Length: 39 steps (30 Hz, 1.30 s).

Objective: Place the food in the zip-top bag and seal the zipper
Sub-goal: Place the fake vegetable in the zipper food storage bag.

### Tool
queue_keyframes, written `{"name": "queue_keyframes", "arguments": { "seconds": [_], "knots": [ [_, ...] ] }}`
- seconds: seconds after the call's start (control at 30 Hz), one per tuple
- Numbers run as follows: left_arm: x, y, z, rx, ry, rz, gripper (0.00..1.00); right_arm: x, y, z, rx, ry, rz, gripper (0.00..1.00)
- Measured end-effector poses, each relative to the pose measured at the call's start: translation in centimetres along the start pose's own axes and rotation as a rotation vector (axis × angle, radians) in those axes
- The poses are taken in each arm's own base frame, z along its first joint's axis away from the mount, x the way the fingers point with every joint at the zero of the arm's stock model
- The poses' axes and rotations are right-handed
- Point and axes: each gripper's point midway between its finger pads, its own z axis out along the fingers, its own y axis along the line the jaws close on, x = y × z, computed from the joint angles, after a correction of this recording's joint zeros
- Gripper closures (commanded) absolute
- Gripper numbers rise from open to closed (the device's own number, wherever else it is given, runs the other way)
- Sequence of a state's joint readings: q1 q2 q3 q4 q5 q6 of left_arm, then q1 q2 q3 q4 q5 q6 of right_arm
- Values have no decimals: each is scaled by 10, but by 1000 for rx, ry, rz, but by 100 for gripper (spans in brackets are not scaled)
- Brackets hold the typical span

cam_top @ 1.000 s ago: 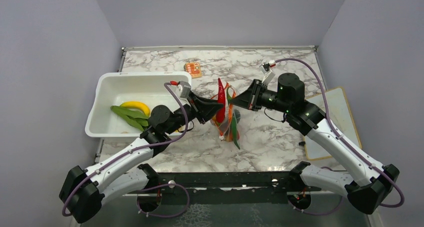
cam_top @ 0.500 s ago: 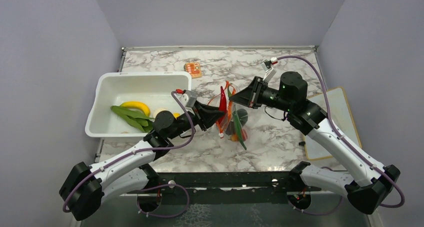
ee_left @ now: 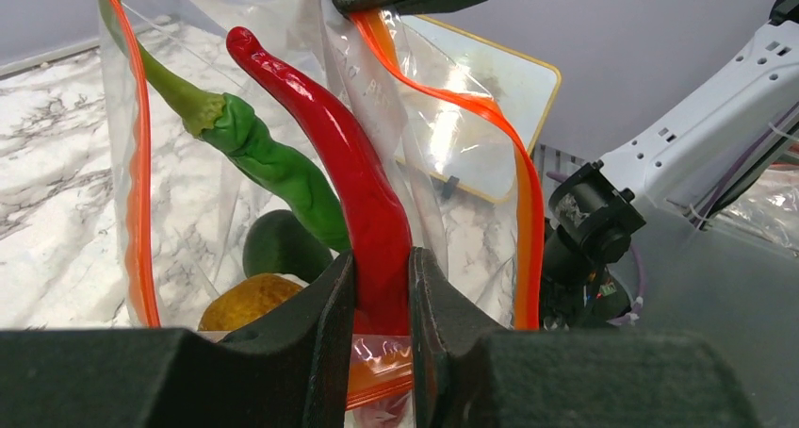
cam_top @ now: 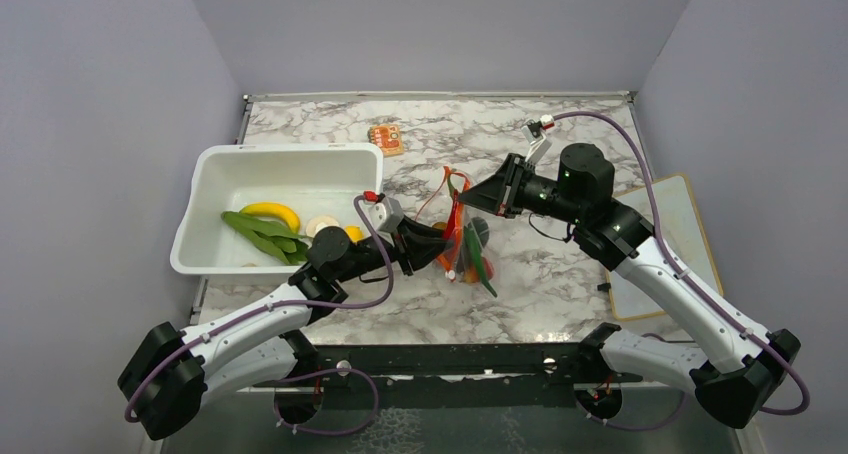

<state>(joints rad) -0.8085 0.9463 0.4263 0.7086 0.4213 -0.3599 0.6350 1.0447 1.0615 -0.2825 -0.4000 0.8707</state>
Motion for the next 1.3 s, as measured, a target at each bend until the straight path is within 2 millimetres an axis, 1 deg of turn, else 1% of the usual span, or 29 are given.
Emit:
{"name": "queue_keyframes", "arguments": {
  "seconds": [0.07,0.1,0.17,0.27,0.37,0.43,0.6,0.67,0.77,0.87,1.0,1.2,1.3],
  "knots": [
    [2,0,-1,-1,3,1,89,0,0,0,0,0,0,99],
    [3,1,-1,-2,5,0,85,0,0,0,0,0,0,99],
    [4,1,-1,-2,7,-4,75,0,0,0,0,0,0,99],
    [4,1,-1,-6,7,-12,56,0,0,-1,0,-1,-6,99],
    [6,3,-2,-24,18,-40,44,0,0,-2,1,-2,-20,99],
    [7,4,-3,-39,30,-62,39,-1,0,-4,4,-9,-31,99],
    [-7,4,-6,-83,15,-94,38,-2,-3,-11,20,-40,-52,99],
    [-18,2,-10,-100,3,-98,39,-2,-3,-12,22,-42,-58,99],
    [-21,6,-11,-140,19,-112,39,-2,-4,-12,23,-39,-65,99],
    [-21,17,-10,-212,62,-133,39,-2,-4,-12,24,-39,-69,99],
    [-15,29,-9,-286,122,-153,40,-2,-4,-12,24,-39,-71,99],
    [9,41,-14,-354,216,-177,40,-1,-6,-12,27,-36,-70,99],
    [15,44,-17,-376,243,-185,38,2,-10,-11,35,-31,-66,99]
  ]
}}
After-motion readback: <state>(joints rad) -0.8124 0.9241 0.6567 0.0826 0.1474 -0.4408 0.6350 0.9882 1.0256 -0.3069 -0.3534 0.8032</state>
